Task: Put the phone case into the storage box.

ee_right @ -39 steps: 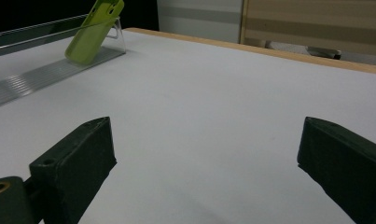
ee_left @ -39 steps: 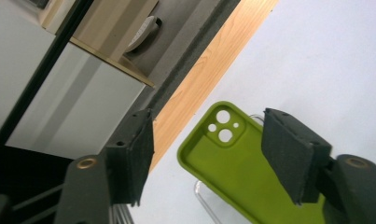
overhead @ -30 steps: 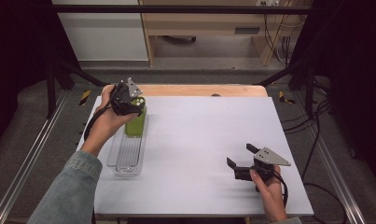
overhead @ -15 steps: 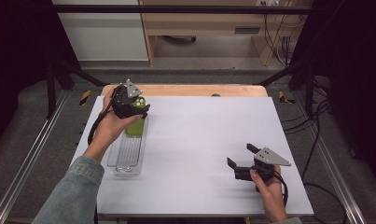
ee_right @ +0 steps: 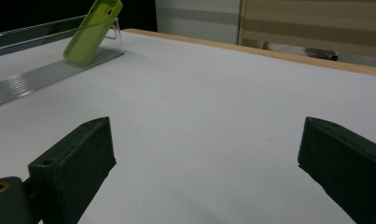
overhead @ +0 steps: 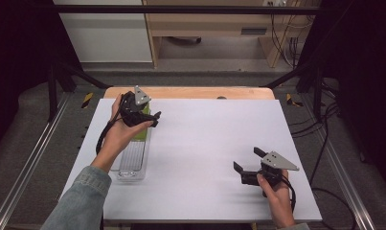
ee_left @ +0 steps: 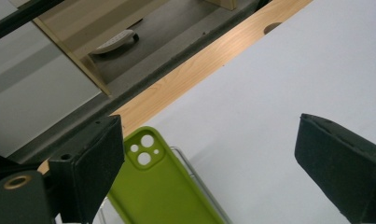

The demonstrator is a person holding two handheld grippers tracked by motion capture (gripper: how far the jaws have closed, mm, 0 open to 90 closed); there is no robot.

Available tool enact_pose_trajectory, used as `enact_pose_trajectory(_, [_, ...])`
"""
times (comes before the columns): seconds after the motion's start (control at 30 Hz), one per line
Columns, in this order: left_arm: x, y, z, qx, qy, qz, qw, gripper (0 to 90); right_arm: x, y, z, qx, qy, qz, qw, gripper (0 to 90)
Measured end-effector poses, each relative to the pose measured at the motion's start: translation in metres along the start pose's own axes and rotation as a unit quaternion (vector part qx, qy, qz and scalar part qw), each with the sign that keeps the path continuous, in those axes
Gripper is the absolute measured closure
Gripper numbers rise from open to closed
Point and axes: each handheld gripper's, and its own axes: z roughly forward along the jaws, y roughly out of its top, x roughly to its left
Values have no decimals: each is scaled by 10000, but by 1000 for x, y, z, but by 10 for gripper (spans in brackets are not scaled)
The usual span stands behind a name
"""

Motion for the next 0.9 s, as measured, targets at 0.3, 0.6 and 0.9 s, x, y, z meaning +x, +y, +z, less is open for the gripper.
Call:
enact_pose_trajectory(0.3, [-19, -1, -10, -235, -253, 25, 9994, 66, 0, 0, 0, -17, 8, 30, 10000, 38])
enact_pose_trajectory(0.6, [-38, -6, -18, -524, -391, -166, 9977, 66, 0, 0, -1, -32, -2, 53, 10000, 35])
enact_pose_trajectory(0.9, [-43, -10, -31, -724, -465, -331, 9957, 66, 0, 0, -1, -67, -101, 87, 9999, 30])
